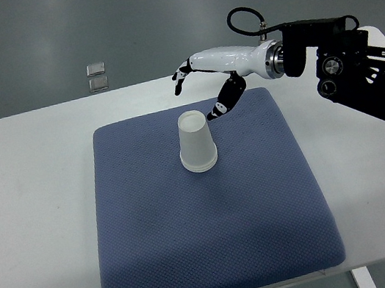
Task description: Stack paper cups
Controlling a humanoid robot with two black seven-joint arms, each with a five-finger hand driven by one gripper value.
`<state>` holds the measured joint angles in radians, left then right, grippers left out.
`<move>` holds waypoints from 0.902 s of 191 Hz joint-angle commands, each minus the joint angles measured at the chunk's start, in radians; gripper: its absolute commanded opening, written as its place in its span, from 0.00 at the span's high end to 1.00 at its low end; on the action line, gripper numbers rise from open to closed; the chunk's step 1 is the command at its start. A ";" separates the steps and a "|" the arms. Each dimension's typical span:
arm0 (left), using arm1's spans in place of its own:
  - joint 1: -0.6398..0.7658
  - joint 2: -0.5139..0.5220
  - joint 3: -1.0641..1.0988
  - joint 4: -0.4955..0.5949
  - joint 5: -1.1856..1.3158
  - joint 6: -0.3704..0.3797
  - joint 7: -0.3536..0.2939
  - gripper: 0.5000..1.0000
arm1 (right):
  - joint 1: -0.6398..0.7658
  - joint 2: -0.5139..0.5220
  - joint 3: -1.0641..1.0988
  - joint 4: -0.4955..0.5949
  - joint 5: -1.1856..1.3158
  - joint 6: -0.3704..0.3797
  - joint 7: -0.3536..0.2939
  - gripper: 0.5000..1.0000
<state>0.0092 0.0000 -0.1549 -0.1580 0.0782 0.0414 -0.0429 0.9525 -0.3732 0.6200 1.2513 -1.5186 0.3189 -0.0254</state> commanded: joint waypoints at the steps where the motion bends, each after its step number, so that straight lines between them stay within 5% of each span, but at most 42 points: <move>1: 0.000 0.000 0.000 0.000 0.000 0.000 0.000 0.00 | -0.040 0.002 0.055 -0.053 0.100 -0.053 -0.008 0.21; 42: 0.000 0.000 0.000 0.000 0.000 0.000 0.000 0.00 | -0.101 0.030 0.170 -0.231 0.333 -0.179 -0.010 0.21; 80: 0.000 0.000 0.000 0.000 0.000 0.000 0.000 0.00 | -0.170 0.085 0.245 -0.362 0.635 -0.412 -0.010 0.21; 119: 0.000 0.000 0.000 0.000 0.000 0.000 0.000 0.00 | -0.236 0.111 0.250 -0.374 0.900 -0.575 -0.008 0.21; 172: 0.000 0.000 0.000 0.000 0.000 0.000 0.000 0.00 | -0.273 0.142 0.253 -0.374 1.034 -0.678 0.002 0.17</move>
<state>0.0093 0.0000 -0.1549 -0.1580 0.0782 0.0414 -0.0433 0.6907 -0.2350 0.8727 0.8775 -0.4968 -0.3347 -0.0258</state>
